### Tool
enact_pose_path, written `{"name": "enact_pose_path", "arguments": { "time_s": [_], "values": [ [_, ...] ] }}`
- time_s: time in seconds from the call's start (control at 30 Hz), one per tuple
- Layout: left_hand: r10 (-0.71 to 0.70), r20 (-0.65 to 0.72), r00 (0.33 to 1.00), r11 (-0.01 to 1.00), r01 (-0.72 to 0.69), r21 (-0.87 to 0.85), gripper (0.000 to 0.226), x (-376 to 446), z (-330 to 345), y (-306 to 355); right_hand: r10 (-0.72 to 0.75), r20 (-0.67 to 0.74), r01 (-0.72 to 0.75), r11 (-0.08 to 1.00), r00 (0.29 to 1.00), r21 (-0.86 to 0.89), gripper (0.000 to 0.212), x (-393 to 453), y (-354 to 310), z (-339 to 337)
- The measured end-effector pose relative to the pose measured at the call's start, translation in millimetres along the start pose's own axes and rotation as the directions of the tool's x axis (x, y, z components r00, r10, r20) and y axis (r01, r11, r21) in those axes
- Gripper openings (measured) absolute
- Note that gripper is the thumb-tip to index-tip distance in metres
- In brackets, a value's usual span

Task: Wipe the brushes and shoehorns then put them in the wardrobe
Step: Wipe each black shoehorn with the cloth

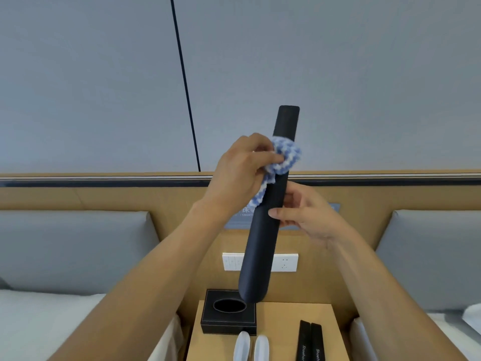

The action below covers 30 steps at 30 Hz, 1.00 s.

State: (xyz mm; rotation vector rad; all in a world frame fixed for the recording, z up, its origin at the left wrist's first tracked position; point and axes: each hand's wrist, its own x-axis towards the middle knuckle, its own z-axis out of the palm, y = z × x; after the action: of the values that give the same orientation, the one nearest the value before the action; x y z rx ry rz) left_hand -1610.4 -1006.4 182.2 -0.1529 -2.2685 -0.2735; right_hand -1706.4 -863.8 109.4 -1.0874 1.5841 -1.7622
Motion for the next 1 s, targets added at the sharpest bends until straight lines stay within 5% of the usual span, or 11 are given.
{"name": "enact_pose_path", "arguments": {
  "time_s": [0.23,0.43,0.7,1.0],
  "values": [
    [-0.055,-0.120,0.991,0.998,0.056,0.000,0.024,60,-24,-10,0.043,0.080,-0.032,0.990,0.996,-0.141,0.034,-1,-10,8],
    [0.062,-0.161,0.985,0.995,-0.049,0.085,0.022,60,-18,-7,0.010,0.075,0.002,0.988,0.997,-0.152,0.033,4,-25,2],
    [0.178,0.075,0.981,0.984,-0.176,-0.037,0.025,1,11,6,0.024,-0.041,-0.025,0.999,0.999,-0.020,0.031,-1,-16,-23],
    [0.056,0.335,0.941,0.998,-0.052,-0.021,0.021,-54,53,-12,0.225,-0.094,-0.229,0.973,0.970,-0.036,0.032,-39,25,-36]
  ]
}}
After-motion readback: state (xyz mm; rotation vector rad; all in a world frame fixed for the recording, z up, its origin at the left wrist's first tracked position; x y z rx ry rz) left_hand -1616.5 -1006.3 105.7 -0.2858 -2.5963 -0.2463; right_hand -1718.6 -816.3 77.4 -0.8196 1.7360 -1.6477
